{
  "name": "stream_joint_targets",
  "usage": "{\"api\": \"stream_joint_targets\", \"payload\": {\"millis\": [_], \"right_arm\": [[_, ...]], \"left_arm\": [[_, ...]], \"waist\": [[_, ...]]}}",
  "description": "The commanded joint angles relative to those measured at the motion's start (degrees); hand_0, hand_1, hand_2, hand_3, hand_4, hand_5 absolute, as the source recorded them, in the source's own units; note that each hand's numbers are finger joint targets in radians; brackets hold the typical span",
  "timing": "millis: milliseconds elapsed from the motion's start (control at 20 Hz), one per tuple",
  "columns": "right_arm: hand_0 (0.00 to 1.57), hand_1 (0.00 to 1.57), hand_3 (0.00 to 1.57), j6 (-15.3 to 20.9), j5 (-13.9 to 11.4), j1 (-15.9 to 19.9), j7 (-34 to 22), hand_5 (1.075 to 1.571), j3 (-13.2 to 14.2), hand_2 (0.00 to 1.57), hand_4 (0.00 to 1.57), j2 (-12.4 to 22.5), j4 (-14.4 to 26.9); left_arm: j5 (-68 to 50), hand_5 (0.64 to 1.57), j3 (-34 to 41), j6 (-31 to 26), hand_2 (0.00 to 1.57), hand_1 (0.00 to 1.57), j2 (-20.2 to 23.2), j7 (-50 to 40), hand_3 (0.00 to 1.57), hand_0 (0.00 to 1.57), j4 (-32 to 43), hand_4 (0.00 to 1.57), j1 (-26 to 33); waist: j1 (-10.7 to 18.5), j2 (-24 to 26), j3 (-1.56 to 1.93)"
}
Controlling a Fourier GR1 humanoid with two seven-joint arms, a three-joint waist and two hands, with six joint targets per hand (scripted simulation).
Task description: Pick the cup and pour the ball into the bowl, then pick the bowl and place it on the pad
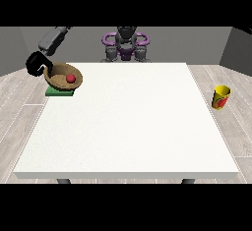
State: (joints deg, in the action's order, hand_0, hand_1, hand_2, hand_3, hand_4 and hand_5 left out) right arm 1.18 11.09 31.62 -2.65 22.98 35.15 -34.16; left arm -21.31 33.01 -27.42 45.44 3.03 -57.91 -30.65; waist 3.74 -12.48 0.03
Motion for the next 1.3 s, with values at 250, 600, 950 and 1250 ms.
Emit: {"api": "stream_joint_targets", "payload": {"millis": [250, 600, 950, 1250], "right_arm": [[1.51, 1.51, 0.82, 3.8, 0.8, 1.8, 3.7, 1.552, 3.6, 1.41, 0.00, 3.7, 3.9], [1.44, 1.44, 0.68, 6.5, 1.6, 5.8, 3.8, 1.535, 3.1, 1.38, 0.00, -0.2, 3.3], [0.19, 0.19, 0.79, 5.3, -2.7, 8.1, 1.1, 1.454, -1.9, 0.41, 0.00, 1.9, 2.4], [0.00, 0.00, 0.00, 3.9, -4.8, 6.5, 1.2, 1.407, -3.8, 0.00, 0.00, 1.2, 6.4]], "left_arm": [[-1.7, 1.561, 0.8, -0.2, 0.00, 0.00, 2.1, 0.1, 0.00, 0.00, -0.6, 1.19, -0.1], [-1.3, 1.565, 0.0, -0.7, 0.00, 0.00, 1.8, 3.0, 0.00, 0.00, 1.0, 1.19, -0.5], [-0.4, 1.569, 0.1, 0.0, 0.00, 0.00, 3.7, 5.0, 0.00, 0.00, 3.5, 1.19, -2.0], [-2.1, 1.569, -3.0, 2.1, 0.00, 0.00, 0.1, -1.6, 0.00, 0.00, -3.2, 1.19, -0.7]], "waist": [[0.8, -3.4, 0.01], [1.8, -4.3, 0.02], [1.7, -6.0, -0.05], [2.7, 0.3, 0.03]]}}
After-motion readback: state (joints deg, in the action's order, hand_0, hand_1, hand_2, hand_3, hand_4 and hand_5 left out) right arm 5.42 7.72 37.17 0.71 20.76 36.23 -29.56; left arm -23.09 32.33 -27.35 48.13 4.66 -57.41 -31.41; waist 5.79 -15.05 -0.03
